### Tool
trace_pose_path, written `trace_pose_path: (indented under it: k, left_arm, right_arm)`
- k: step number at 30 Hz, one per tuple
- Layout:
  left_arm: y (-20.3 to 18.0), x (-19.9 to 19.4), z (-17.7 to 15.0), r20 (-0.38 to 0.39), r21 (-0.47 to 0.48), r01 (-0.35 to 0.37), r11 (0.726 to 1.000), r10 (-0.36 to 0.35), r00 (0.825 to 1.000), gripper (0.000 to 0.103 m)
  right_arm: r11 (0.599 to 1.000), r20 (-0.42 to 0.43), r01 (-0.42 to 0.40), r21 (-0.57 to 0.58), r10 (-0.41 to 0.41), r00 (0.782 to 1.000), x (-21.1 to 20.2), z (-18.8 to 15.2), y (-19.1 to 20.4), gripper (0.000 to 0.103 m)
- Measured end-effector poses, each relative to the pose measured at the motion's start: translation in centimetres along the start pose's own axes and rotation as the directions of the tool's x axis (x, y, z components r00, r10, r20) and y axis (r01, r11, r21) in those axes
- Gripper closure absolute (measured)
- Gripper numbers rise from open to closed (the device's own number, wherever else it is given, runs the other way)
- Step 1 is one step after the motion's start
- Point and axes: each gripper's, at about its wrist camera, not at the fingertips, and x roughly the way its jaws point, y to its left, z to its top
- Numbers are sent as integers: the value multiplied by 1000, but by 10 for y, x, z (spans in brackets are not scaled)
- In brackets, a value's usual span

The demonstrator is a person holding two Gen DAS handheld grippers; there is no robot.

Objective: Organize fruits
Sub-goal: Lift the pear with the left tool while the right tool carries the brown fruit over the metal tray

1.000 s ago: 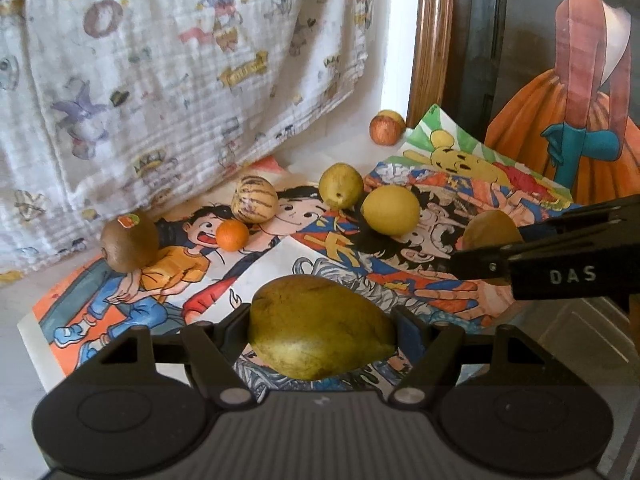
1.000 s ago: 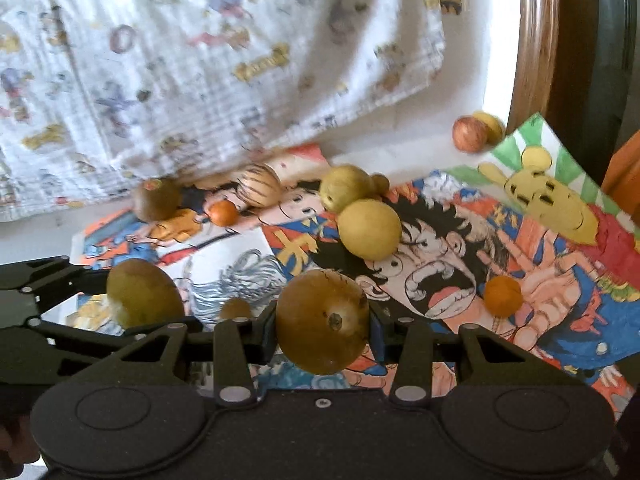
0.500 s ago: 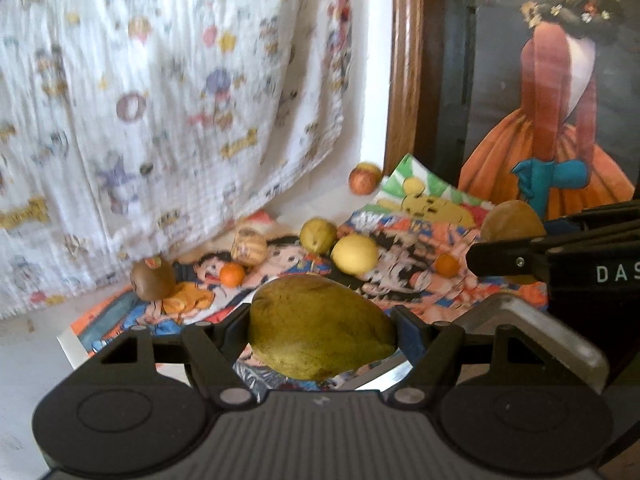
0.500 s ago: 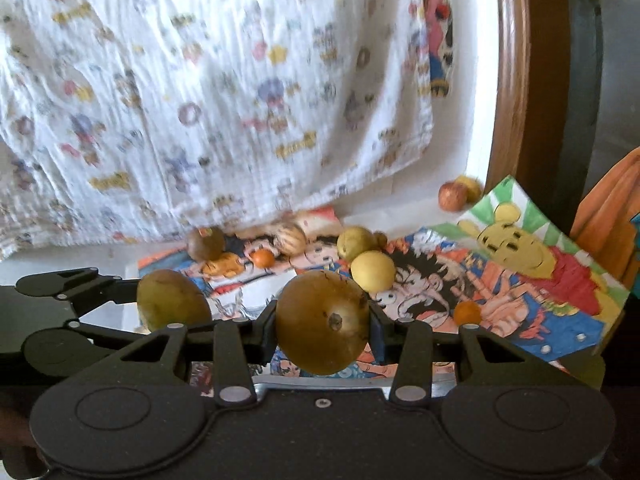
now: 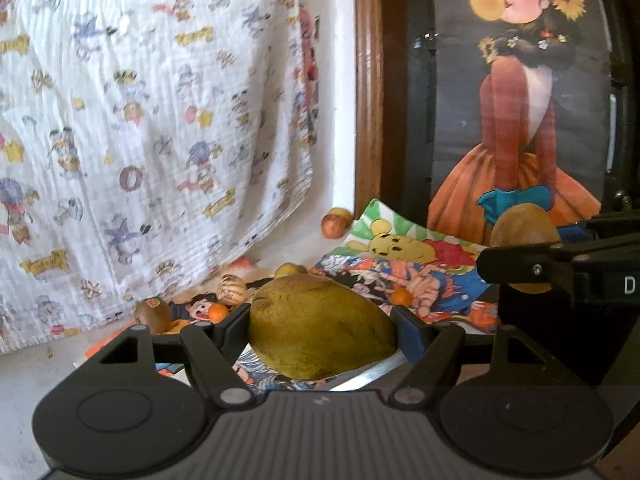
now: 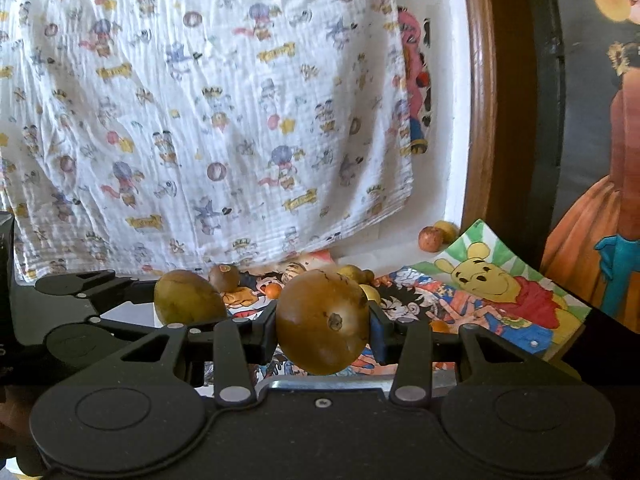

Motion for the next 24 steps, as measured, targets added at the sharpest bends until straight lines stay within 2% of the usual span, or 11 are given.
trace_pose_path:
  k: [7, 13, 18, 24]
  left_arm:
    - [-27, -19, -4, 16, 23, 47, 999, -47, 999, 26]
    - [-45, -22, -12, 2, 34, 90, 995, -90, 996, 26]
    - [-52, -12, -21, -33, 34, 108, 994, -107, 994, 26]
    - [-51, 12, -32, -93, 13, 108, 994, -106, 990, 26]
  right_arm:
    - [999, 26, 41, 14, -41, 999, -41, -13, -7, 57]
    - [997, 21, 73, 30, -74, 997, -59, -26, -15, 57]
    - [995, -1, 89, 51, -89, 996, -57, -35, -26, 57]
    - [994, -54, 86, 71, -82, 995, -33, -45, -40, 57]
